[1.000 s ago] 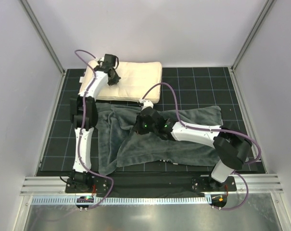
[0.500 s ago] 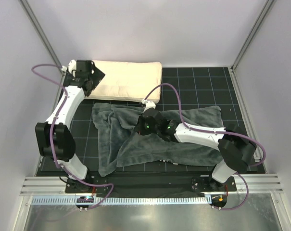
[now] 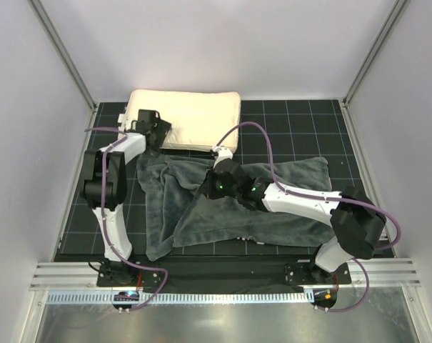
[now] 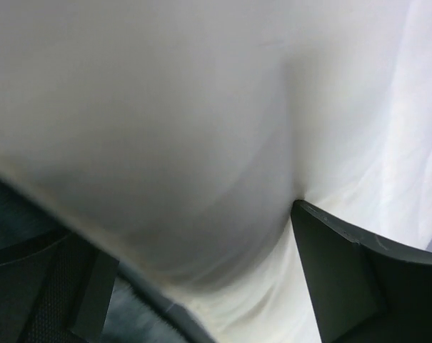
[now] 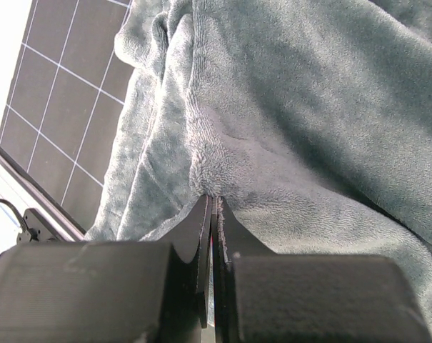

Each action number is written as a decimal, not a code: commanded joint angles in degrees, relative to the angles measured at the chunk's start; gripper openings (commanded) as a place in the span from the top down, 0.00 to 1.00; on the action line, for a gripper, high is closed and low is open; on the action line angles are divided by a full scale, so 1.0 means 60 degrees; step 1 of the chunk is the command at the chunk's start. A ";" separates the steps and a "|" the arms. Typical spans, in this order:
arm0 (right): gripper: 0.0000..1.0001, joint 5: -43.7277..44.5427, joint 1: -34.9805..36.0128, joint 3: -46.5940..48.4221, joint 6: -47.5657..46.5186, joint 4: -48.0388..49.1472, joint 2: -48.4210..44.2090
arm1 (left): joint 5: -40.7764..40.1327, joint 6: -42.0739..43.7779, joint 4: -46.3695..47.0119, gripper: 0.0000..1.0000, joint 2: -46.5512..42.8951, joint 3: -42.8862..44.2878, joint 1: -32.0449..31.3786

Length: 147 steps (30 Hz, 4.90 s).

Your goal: Put the pillow into the pillowcase

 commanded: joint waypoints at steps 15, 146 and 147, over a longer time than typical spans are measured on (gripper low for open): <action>0.96 0.0325 0.0054 -0.0487 0.0114 0.0606 -0.0594 | -0.1724 0.0457 0.4616 1.00 -0.1711 0.0137 0.1034; 0.37 0.1584 0.0288 0.2398 -0.0354 -0.4489 0.0826 | 0.1315 0.5890 -0.6660 0.00 -1.2886 -0.3387 0.1768; 0.37 0.1657 0.0288 0.2646 -0.0354 -0.4549 0.1074 | 0.1737 0.6283 -0.6808 0.00 -1.2709 -0.3194 0.1753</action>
